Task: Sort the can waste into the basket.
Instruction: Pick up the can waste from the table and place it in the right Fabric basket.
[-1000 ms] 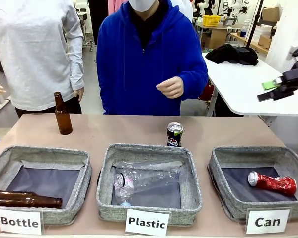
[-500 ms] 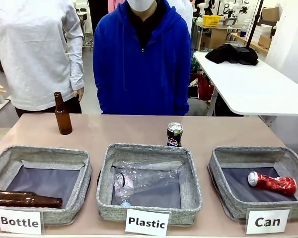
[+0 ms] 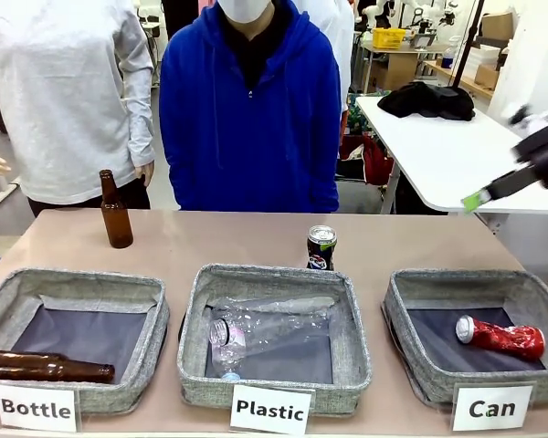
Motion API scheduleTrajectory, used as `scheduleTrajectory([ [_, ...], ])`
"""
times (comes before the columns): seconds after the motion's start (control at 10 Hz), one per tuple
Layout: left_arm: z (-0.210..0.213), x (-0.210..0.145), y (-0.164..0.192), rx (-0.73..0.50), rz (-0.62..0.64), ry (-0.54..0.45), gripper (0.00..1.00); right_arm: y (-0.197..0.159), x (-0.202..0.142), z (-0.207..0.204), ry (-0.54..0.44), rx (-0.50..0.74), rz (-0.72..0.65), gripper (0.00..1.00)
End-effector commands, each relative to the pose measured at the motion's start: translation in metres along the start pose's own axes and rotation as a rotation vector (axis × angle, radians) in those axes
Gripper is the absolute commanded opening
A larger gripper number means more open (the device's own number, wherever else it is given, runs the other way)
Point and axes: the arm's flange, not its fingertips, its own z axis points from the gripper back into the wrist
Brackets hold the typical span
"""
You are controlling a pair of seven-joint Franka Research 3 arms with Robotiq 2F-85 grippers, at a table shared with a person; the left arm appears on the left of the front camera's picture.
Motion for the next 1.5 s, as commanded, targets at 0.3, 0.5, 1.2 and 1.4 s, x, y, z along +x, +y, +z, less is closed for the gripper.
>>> scheduleTrajectory([
  [0.3,0.001,-0.003,-0.003,-0.009,-0.005,0.003,1.0,0.02,0.042,-0.117,0.383,0.034,0.204,1.0],
  [0.5,0.001,-0.003,-0.003,-0.009,-0.005,0.003,1.0,0.022,0.049,-0.147,0.413,0.09,0.099,1.0],
  [1.2,0.001,-0.003,-0.003,-0.009,-0.005,0.003,1.0,0.008,0.042,-0.146,0.331,0.155,0.828,1.0],
  [1.4,0.001,-0.003,-0.003,-0.009,-0.005,0.003,1.0,-0.01,0.038,-0.144,0.181,0.159,0.887,1.0],
])
